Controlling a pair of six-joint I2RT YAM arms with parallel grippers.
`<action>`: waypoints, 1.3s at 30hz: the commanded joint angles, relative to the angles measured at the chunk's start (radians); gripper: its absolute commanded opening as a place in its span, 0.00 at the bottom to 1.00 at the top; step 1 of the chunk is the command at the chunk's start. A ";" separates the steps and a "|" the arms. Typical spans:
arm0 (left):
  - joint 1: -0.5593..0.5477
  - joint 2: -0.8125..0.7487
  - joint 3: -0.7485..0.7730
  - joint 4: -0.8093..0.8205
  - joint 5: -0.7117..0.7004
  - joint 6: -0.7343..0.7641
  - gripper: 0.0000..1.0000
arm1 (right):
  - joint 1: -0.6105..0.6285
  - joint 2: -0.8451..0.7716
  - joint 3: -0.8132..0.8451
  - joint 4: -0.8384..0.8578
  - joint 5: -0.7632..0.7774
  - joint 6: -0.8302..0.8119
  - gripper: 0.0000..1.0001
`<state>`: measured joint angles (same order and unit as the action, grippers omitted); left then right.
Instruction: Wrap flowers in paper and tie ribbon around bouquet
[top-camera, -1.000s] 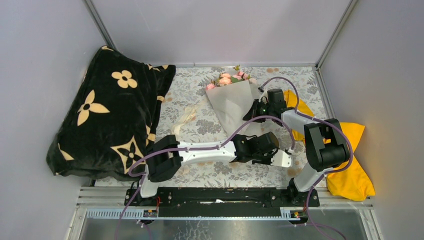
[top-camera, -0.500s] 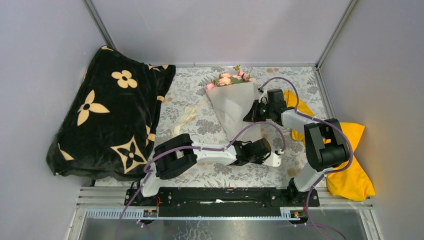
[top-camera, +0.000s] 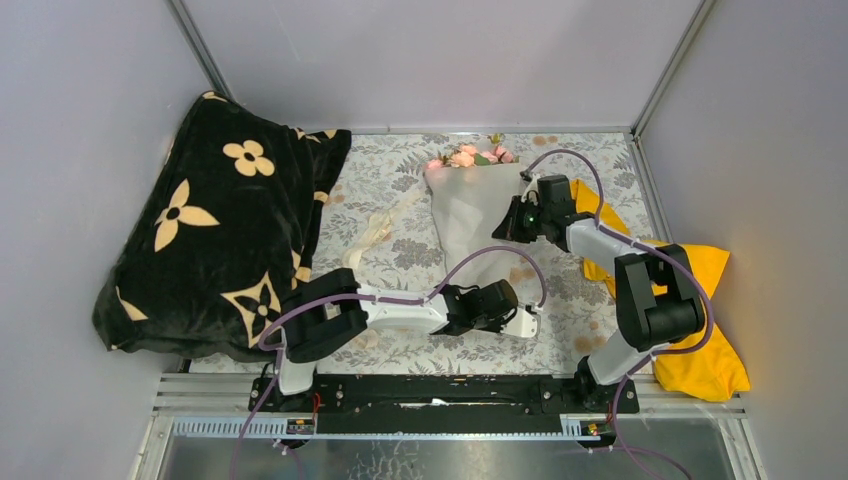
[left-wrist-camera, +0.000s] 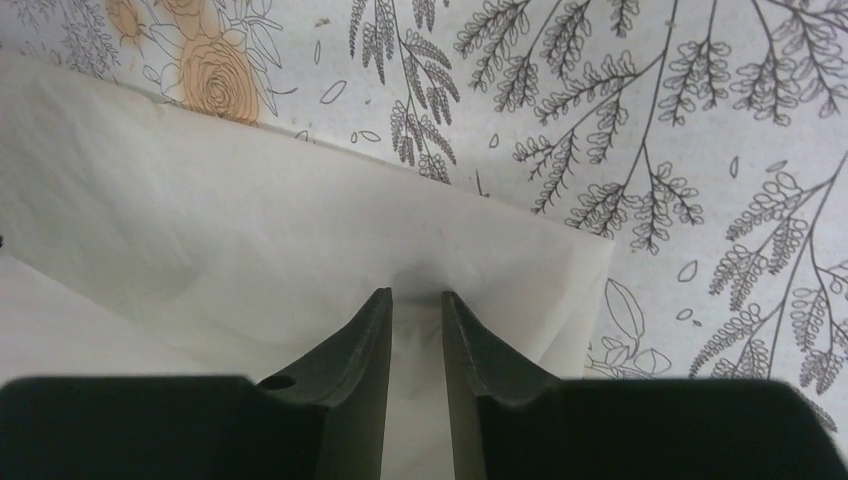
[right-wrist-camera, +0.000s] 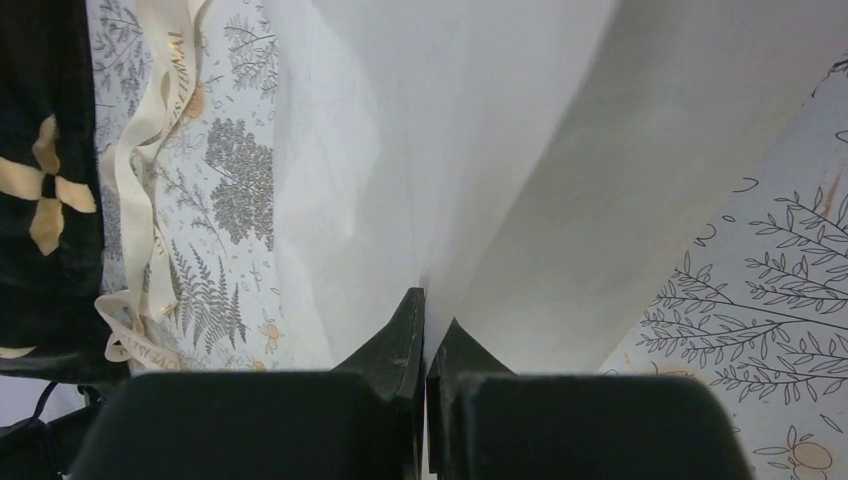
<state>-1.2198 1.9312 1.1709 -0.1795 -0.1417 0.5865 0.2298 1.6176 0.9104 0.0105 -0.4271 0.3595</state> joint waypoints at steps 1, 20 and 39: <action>0.005 -0.018 -0.036 -0.094 0.052 -0.011 0.33 | -0.012 0.044 -0.019 0.061 0.046 0.003 0.00; 0.021 -0.204 0.197 -0.590 0.375 -0.025 0.59 | -0.038 0.124 -0.086 0.117 0.114 0.047 0.00; 0.207 -0.061 0.161 -0.104 0.086 -0.196 0.19 | -0.038 0.121 -0.108 0.184 0.070 0.093 0.00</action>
<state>-0.9897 1.8568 1.3319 -0.4500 0.0132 0.4107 0.2012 1.7348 0.8135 0.1413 -0.3592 0.4358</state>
